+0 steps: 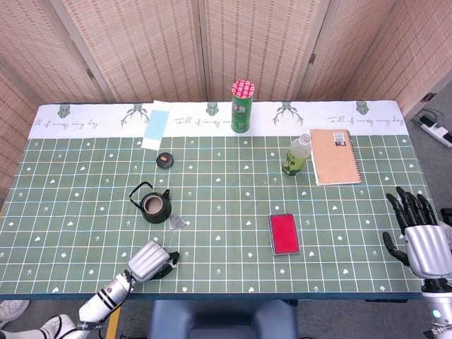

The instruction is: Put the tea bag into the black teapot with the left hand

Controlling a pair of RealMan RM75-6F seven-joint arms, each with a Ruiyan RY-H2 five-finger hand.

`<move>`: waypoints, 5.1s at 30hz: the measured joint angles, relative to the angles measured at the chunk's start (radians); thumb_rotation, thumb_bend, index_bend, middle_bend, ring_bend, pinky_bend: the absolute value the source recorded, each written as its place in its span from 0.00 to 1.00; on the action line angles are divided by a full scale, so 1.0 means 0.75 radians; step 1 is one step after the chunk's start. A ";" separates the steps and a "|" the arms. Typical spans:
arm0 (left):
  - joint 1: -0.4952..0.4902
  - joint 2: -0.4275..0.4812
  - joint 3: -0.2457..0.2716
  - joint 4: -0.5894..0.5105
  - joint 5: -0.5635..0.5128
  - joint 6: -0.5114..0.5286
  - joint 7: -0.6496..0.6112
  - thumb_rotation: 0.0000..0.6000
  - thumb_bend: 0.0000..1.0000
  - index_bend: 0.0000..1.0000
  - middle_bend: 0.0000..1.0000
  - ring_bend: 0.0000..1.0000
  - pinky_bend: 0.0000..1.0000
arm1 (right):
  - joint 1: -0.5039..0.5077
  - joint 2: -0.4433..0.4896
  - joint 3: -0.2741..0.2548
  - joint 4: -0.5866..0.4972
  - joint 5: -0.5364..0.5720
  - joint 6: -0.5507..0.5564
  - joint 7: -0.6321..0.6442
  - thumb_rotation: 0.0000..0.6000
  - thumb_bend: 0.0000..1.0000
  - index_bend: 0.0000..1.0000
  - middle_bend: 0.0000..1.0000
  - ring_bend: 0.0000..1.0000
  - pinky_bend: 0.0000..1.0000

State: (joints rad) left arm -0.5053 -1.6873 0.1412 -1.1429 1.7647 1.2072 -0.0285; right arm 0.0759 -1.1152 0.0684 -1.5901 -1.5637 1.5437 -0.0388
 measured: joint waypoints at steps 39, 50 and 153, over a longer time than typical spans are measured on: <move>-0.096 0.408 -0.282 -0.329 -0.141 0.070 0.308 1.00 0.45 0.57 0.95 0.93 0.97 | -0.030 0.052 0.028 -0.002 0.027 0.040 0.125 1.00 0.45 0.00 0.00 0.00 0.00; -0.155 0.555 -0.398 -0.484 -0.255 0.008 0.429 1.00 0.45 0.57 0.95 0.93 0.97 | -0.026 0.041 0.035 0.000 0.044 0.031 0.100 1.00 0.45 0.00 0.00 0.00 0.00; 0.174 0.316 -0.192 0.090 -0.278 0.192 -0.203 1.00 0.44 0.56 0.95 0.93 0.97 | -0.016 0.018 0.037 0.001 0.055 0.012 0.059 1.00 0.45 0.00 0.00 0.00 0.00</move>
State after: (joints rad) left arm -0.3745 -1.4505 -0.0026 -1.0753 1.5564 1.3514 -0.1808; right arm 0.0642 -1.1015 0.0963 -1.5894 -1.5225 1.5529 0.0057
